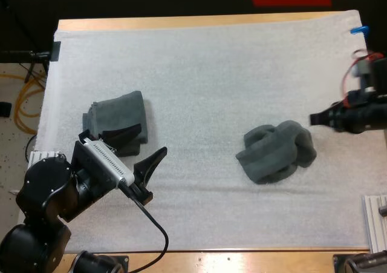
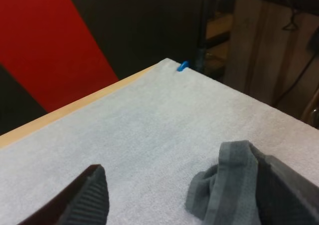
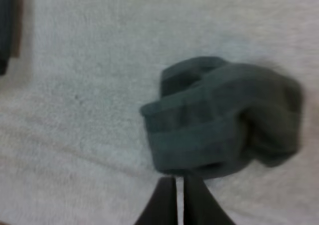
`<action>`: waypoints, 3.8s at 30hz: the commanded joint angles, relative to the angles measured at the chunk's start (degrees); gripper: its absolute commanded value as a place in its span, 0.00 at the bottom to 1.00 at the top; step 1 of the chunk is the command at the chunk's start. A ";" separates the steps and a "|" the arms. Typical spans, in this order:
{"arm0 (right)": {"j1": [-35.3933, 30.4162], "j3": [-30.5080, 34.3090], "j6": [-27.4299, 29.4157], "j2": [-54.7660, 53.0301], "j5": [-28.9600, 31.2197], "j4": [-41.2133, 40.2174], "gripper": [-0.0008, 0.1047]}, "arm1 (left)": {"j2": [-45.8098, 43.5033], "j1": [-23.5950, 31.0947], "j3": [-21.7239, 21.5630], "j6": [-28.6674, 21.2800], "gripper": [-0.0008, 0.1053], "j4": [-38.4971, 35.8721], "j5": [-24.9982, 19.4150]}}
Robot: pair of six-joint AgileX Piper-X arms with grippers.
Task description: Pick towel from pile fold and stack
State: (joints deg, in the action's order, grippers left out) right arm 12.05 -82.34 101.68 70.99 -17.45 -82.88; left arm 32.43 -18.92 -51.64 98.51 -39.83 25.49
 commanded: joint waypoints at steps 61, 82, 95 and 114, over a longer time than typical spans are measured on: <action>4.45 26.52 -8.15 -8.29 -4.78 42.77 0.01 | 0.05 -0.22 -0.54 0.64 0.59 -11.71 2.63; 31.56 15.20 -11.45 12.44 -6.16 58.95 0.72 | 0.05 -0.22 -0.54 0.64 0.59 -11.76 2.63; 31.46 12.61 -2.44 12.28 18.35 29.81 0.67 | 0.05 -0.22 -0.54 0.64 0.59 -13.03 2.63; 26.14 33.03 -6.55 15.88 9.24 37.94 0.67 | 0.05 -0.22 -0.54 0.50 0.59 -23.68 2.52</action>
State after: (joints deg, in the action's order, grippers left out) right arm 38.23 -49.34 95.55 85.86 -6.83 -46.67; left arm 32.43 -18.92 -51.64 98.58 -62.89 27.71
